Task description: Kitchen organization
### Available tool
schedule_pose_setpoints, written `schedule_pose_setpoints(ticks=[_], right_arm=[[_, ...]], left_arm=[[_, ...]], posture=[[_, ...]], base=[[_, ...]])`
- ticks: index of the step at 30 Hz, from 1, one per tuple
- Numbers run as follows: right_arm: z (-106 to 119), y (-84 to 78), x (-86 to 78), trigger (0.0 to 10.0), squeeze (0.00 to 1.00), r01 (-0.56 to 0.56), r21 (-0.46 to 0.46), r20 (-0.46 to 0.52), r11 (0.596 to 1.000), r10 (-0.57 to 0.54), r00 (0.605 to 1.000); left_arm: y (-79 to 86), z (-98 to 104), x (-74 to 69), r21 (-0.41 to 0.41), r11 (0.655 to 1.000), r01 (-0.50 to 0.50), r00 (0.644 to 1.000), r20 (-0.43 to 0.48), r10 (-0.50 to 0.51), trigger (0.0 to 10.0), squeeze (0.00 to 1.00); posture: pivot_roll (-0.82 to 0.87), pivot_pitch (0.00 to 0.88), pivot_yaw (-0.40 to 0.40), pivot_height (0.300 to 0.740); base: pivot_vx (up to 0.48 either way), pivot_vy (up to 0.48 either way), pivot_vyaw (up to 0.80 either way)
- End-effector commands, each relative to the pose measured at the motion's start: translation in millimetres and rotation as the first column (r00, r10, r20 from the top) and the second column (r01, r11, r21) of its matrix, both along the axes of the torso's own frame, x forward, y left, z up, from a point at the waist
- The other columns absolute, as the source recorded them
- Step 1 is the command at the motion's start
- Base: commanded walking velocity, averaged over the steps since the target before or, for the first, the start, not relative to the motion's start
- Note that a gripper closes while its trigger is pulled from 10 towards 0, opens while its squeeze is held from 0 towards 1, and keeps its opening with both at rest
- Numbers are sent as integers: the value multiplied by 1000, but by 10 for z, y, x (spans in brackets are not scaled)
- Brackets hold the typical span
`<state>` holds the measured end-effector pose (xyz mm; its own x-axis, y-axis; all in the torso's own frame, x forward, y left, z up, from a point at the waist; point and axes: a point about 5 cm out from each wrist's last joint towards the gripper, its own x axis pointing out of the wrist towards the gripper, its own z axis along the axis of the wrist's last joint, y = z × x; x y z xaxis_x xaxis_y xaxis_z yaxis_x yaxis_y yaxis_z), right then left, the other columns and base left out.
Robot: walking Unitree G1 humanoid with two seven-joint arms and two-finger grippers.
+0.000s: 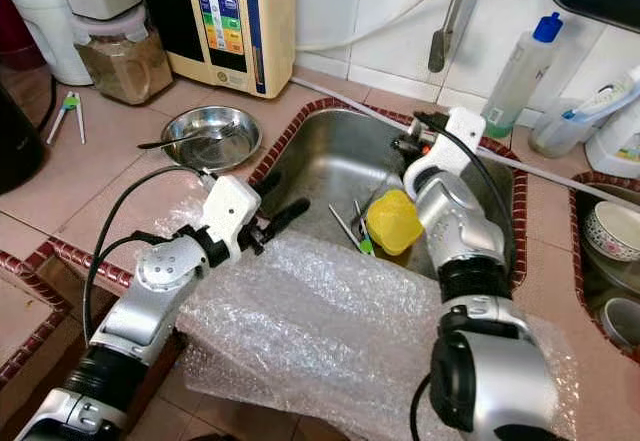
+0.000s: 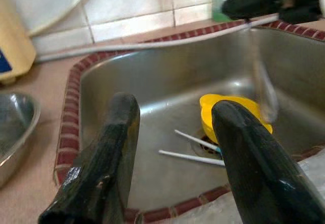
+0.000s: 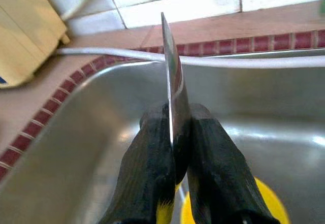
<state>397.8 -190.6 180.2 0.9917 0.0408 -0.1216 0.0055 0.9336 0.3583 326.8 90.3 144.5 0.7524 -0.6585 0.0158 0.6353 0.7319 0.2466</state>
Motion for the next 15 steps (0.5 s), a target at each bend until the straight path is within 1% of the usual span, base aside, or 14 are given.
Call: schedule_pose_setpoints(ticks=[1, 4, 6, 9, 12, 14, 15], right_arm=[[-2, -24, 3, 0, 0, -19, -41, 1, 999, 19, 1000], [-36, -19, -2, 0, 0, -32, -35, -4, 999, 31, 999], [-89, -8, -13, 0, 0, -31, -54, -7, 998, 31, 999], [-146, 22, -25, 0, 0, -32, -32, -16, 999, 32, 999], [-189, 35, -30, 0, 0, -45, -63, -30, 997, 43, 999], [-200, 48, -31, 0, 0, -57, -56, -31, 997, 55, 998], [-208, 80, -34, 0, 0, -82, -32, -26, 996, 81, 996]], left_arm=[[35, -11, 25, -4, 1000, 2, 999, -32, -2, 10000, 1000], [50, -17, 39, -16, 1000, -1, 998, -66, 0, 10000, 1000], [71, -2, 66, -17, 1000, -15, 997, -78, 14, 10000, 1000], [96, 8, 99, 4, 999, -37, 996, -75, 37, 10000, 1000], [104, 12, 108, 14, 999, -38, 997, -74, 39, 10000, 1000], [110, 11, 107, 23, 999, -38, 996, -74, 40, 10000, 1000], [116, 5, 106, 32, 999, -40, 996, -73, 42, 10000, 1000]], posture=[[32, 88, -18, 740], [33, 89, -19, 740], [32, 90, -17, 740], [32, 91, -14, 740], [31, 92, -16, 740], [32, 93, -17, 740], [32, 93, -18, 740]], base=[[0, 0, 0], [0, 0, 0], [0, 0, 0], [0, 0, 0], [0, 0, 0], [0, 0, 0], [0, 0, 0]])
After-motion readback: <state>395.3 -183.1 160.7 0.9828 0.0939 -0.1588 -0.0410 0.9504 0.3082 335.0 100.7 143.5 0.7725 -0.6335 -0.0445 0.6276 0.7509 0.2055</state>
